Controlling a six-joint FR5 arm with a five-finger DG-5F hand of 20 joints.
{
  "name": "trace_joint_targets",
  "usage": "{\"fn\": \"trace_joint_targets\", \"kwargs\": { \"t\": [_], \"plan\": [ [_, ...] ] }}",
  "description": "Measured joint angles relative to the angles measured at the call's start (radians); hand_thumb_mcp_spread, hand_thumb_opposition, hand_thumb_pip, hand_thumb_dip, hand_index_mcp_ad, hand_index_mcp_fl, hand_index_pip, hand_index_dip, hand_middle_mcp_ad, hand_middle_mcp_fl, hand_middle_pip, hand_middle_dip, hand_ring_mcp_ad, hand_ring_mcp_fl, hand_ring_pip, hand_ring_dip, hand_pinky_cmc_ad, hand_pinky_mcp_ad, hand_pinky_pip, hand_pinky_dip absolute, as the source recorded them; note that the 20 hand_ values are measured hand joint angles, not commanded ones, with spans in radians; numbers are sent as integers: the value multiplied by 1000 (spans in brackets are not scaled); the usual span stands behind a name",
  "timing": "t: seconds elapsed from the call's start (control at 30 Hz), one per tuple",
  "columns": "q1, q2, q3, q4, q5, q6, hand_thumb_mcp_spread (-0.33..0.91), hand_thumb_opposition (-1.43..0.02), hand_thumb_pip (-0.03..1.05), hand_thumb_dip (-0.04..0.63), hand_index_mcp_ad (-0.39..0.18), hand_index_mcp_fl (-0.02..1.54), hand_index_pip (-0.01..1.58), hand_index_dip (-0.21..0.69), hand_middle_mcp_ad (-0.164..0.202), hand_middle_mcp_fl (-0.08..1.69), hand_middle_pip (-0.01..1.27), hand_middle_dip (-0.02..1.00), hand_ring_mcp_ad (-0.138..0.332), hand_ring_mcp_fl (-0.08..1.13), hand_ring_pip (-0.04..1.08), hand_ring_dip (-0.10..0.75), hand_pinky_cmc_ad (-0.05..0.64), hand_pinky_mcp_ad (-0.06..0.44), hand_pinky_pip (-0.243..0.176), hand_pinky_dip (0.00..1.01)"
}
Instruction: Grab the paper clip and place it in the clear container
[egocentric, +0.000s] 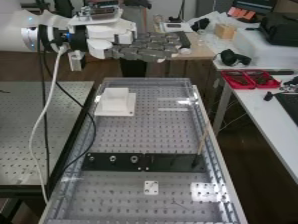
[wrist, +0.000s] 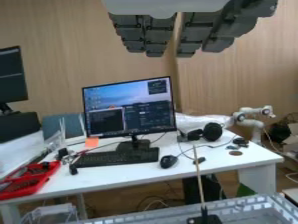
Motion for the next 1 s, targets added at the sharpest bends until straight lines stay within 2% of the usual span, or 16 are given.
{"fn": "trace_joint_targets", "kwargs": {
  "t": [0.07,0.1,0.13,0.17,0.2,0.27,0.33,0.4,0.5,0.6,0.73,0.93,1.0],
  "plan": [
    [-6,-16,-9,15,5,7,-12,12,10,0,-3,21,5,-3,-2,5,19,24,52,7,7,16,30,33,-10,17],
    [-8,-20,-12,22,7,8,23,-23,91,14,-5,21,5,-3,-2,72,19,31,56,7,10,16,30,33,-12,23],
    [-10,-25,-17,31,10,9,117,-124,304,61,-5,21,3,-12,-2,202,44,63,40,5,23,21,35,37,-10,51],
    [-13,-32,-22,41,14,10,215,-209,459,115,-9,24,14,-26,-21,283,70,113,38,21,24,28,49,51,-10,77],
    [-15,-35,-24,46,15,10,290,-264,545,147,-26,24,23,-28,-38,344,91,152,35,35,26,31,51,51,-10,105],
    [-22,-49,-29,60,19,11,374,-408,559,190,-63,24,40,-51,-80,426,117,222,35,72,58,58,94,91,-10,154],
    [-28,-60,-31,70,21,13,414,-525,583,227,-70,24,47,-86,-87,466,119,304,38,96,70,87,152,133,-10,199],
    [-35,-73,-32,79,23,15,435,-602,635,251,-66,23,51,-101,-87,510,122,353,37,117,75,103,178,152,-10,218],
    [-49,-94,-33,95,23,21,452,-677,646,269,-66,23,68,-127,-87,534,120,405,37,168,70,148,211,194,-10,253],
    [-60,-111,-35,114,21,17,463,-730,646,269,-66,26,82,-150,-84,567,126,445,37,180,89,171,251,215,-10,260],
    [-83,-145,-39,150,13,-2,463,-759,696,269,-66,42,84,-162,-86,597,143,463,37,215,91,192,264,216,-10,262],
    [-117,-194,-40,198,-10,-21,494,-805,696,284,-66,40,86,-164,-87,595,206,503,38,264,91,223,265,229,-10,251],
    [-127,-207,-39,215,-17,-29,494,-810,696,284,-66,40,86,-164,-87,597,230,527,38,279,86,260,267,229,-10,237]
  ]
}}
